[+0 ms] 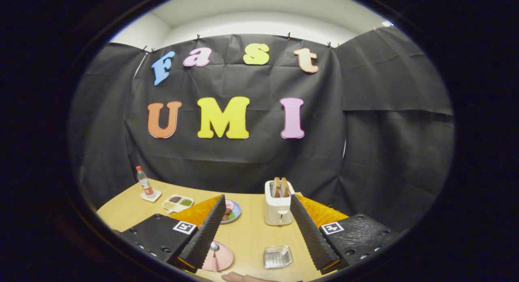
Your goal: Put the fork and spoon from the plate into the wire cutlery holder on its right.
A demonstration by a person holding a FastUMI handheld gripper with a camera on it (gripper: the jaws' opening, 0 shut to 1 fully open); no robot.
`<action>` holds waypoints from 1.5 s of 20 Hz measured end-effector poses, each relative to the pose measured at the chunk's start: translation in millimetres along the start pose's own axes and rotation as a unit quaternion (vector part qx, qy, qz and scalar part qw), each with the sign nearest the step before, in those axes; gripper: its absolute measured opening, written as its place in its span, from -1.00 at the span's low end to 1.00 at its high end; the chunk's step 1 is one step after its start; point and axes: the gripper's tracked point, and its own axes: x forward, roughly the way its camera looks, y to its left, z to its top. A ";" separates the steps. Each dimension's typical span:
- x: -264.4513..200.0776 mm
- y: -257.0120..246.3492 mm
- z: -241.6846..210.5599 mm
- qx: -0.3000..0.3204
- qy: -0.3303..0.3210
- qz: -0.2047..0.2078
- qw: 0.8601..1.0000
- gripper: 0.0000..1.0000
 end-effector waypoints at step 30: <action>57.0 133.4 -350.6 -0.075 0.365 0.075 0.925 -0.14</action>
